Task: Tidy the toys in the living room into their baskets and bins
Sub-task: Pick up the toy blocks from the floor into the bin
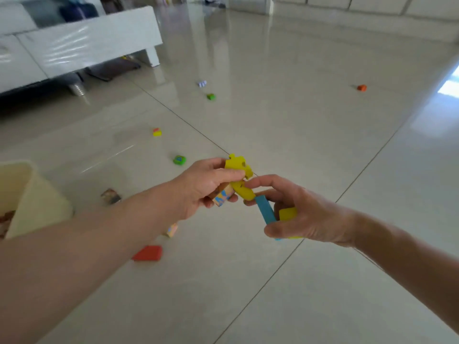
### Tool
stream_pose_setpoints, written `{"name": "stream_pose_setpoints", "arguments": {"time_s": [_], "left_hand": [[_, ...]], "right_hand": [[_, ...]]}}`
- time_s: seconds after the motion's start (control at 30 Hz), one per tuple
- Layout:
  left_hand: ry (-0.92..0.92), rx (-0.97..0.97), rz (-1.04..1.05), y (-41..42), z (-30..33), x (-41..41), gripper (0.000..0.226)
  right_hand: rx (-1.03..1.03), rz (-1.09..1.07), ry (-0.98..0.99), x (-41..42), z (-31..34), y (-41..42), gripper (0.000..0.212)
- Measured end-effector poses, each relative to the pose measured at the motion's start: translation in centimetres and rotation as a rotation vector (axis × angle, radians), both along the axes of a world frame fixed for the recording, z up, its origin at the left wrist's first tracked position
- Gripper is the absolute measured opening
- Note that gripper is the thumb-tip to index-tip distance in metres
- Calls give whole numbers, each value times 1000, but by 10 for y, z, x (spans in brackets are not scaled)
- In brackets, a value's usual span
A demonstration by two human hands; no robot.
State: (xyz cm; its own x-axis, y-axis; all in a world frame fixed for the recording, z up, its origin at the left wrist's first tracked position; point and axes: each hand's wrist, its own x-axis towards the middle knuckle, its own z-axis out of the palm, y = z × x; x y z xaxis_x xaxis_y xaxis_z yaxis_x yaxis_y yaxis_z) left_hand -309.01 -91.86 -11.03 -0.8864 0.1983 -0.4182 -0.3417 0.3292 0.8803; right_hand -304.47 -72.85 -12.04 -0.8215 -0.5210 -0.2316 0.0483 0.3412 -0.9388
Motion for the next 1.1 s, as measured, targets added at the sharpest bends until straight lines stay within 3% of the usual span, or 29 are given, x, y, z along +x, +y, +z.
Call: {"name": "stream_pose_setpoints", "arguments": {"time_s": [0.2, 0.37, 0.5, 0.6, 0.83, 1.1], "left_hand": [[90, -28, 184, -129, 45, 22, 5], [202, -34, 486, -268, 63, 39, 7], [129, 93, 786, -368, 45, 51, 9], [34, 64, 886, -426, 20, 59, 15], [-86, -273, 736, -477, -18, 73, 27], [-87, -312, 629, -472, -21, 70, 55]], "right_hand": [[41, -34, 34, -16, 39, -98, 46], [75, -1, 26, -22, 52, -211, 38], [71, 73, 14, -17, 50, -318, 35], [32, 112, -15, -16, 39, -402, 36], [126, 181, -92, 0, -14, -523, 43], [246, 77, -130, -10, -21, -517, 47]]}}
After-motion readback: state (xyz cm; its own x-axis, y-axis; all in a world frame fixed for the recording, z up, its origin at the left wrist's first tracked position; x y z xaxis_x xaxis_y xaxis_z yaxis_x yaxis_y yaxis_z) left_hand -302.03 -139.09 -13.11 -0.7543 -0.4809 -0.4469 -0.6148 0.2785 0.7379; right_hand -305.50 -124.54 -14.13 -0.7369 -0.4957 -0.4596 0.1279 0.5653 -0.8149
